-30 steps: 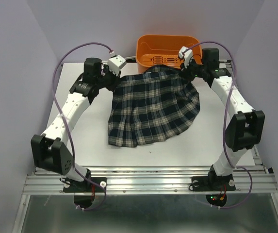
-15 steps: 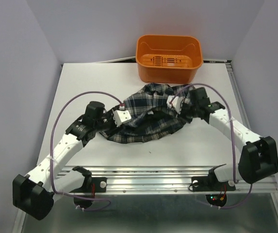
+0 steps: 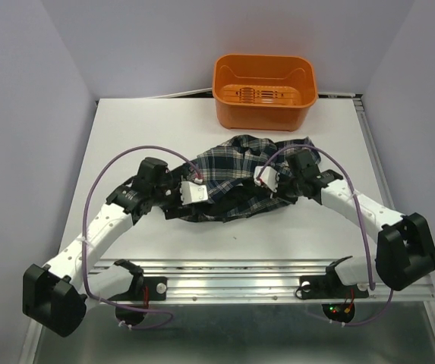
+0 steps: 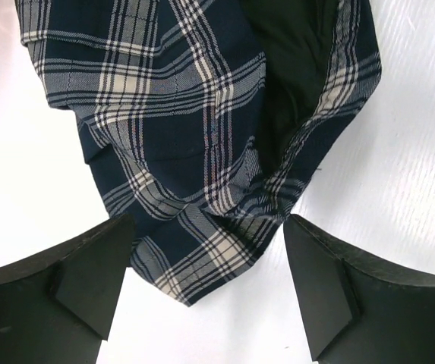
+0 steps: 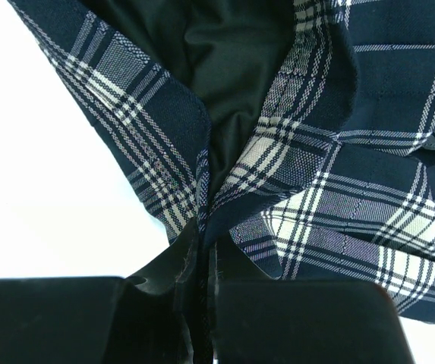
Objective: Fold and stack the skirts
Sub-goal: Flatten the skirt out
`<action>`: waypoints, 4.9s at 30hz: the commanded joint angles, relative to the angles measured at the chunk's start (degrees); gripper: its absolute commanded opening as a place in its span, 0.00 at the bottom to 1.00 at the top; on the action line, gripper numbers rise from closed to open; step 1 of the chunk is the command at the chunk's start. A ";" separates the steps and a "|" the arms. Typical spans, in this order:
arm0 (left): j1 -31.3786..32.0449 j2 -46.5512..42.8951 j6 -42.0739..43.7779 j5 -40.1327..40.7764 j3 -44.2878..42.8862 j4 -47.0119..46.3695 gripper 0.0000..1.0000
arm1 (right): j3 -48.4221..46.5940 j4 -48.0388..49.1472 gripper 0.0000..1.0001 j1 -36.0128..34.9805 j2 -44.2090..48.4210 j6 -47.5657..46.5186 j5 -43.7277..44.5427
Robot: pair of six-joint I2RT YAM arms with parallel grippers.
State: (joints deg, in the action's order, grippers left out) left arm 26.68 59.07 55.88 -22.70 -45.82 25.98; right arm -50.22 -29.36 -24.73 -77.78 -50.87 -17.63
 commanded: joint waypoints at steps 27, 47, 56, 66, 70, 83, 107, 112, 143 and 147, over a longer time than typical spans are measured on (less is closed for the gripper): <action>20.61 23.81 -11.84 15.75 -21.77 13.49 0.68 | 4.95 1.68 0.01 -0.32 7.11 8.77 2.51; 14.56 19.43 -15.19 25.36 -22.11 9.17 0.00 | 8.38 1.50 0.01 -0.32 9.92 8.69 6.46; 8.30 5.88 -10.96 20.44 -10.79 9.53 0.00 | 10.67 0.45 0.01 -0.32 12.74 3.59 7.43; 7.69 10.46 -13.96 7.43 -20.61 15.14 0.50 | 3.64 -4.56 0.34 -0.32 8.09 4.64 0.94; 7.51 7.12 -12.64 4.07 -21.94 16.82 0.78 | 2.15 -5.18 0.58 -0.32 8.34 6.83 -0.74; 7.69 -6.85 2.28 3.10 -5.44 16.05 0.82 | 6.60 -13.62 0.92 -0.32 23.96 -6.85 7.60; 10.58 -9.77 19.00 1.52 11.63 -3.11 0.93 | 24.55 12.75 0.63 -0.32 27.16 -19.26 2.25; 14.18 -7.58 18.13 2.22 12.51 -6.73 0.93 | 22.97 13.10 0.54 -0.32 25.14 -18.39 1.89; 0.31 -2.55 -25.55 33.77 -24.65 -27.38 0.00 | -35.62 -0.06 0.01 9.97 4.84 14.13 27.82; 0.31 -6.23 -26.08 30.62 -28.44 -23.09 0.00 | -49.34 -12.45 0.01 9.97 3.07 15.10 27.39</action>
State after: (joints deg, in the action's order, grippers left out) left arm 28.88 57.89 30.96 1.72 -68.55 4.32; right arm -90.02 -29.78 -17.32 -75.53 -37.91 0.95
